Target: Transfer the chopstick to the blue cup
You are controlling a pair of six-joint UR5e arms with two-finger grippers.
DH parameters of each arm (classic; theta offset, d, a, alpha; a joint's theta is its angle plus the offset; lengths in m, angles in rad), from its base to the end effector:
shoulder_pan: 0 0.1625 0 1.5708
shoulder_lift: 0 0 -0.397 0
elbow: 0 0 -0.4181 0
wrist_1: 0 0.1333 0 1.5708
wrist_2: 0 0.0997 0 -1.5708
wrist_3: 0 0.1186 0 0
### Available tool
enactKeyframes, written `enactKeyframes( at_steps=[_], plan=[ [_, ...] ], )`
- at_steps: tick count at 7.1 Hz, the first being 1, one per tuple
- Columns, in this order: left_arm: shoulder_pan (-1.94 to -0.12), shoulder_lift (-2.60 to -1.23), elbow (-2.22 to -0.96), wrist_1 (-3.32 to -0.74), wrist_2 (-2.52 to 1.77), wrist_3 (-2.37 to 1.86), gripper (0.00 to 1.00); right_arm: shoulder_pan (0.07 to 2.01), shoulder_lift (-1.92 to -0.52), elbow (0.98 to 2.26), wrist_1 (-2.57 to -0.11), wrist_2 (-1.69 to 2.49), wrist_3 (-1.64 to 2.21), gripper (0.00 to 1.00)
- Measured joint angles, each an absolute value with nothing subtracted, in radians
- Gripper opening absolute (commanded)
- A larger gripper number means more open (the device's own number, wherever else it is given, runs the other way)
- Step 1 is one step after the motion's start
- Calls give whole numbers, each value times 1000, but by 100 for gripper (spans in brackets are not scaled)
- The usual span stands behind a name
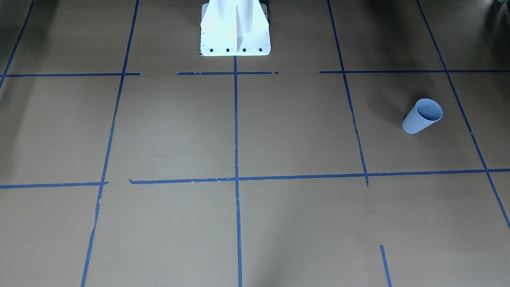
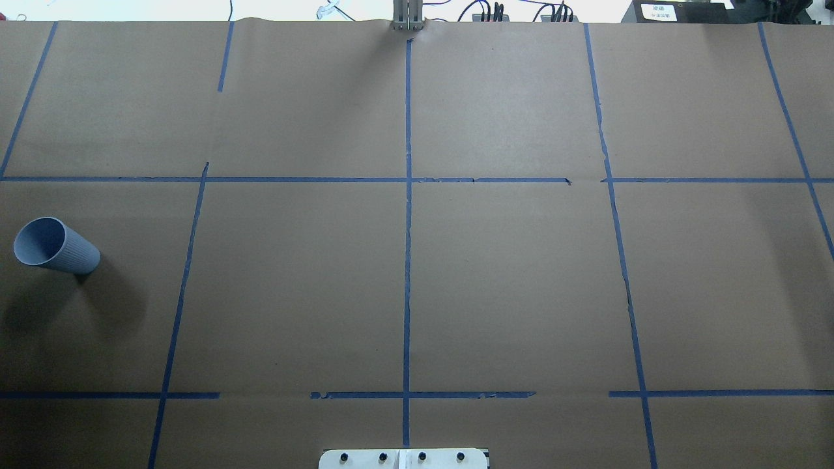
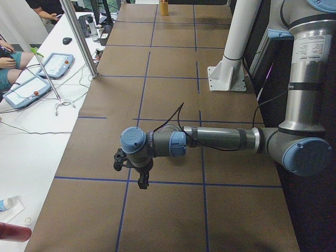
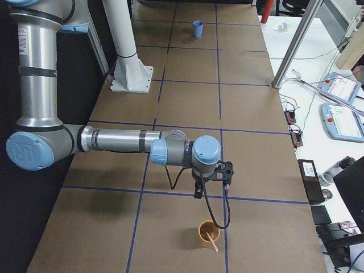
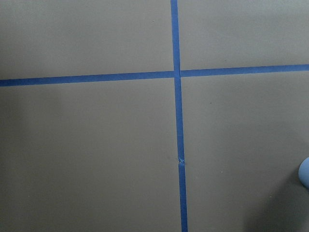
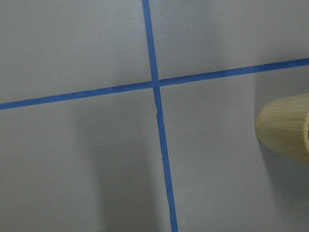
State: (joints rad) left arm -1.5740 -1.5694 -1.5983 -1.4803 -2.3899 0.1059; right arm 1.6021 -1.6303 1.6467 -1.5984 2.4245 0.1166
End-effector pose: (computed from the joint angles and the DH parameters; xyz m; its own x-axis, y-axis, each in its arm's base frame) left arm -0.0483 -0.5115 0.6358 0.6792 0.0566 -0.7317 -0.0690 0.9975 0.0131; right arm 0.0593 -0.4916 0.6310 0.6485 0.1451 0.7472 -0.1075 0.9893 -0.0988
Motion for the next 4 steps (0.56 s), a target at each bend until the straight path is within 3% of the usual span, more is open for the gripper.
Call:
enactKeyframes(
  at_steps=[4],
  plan=[
    [-1574, -1568, -1606, -1480, -2391, 104, 100, 1602, -1628, 1650, -1598, 2415, 120, 100]
  ],
)
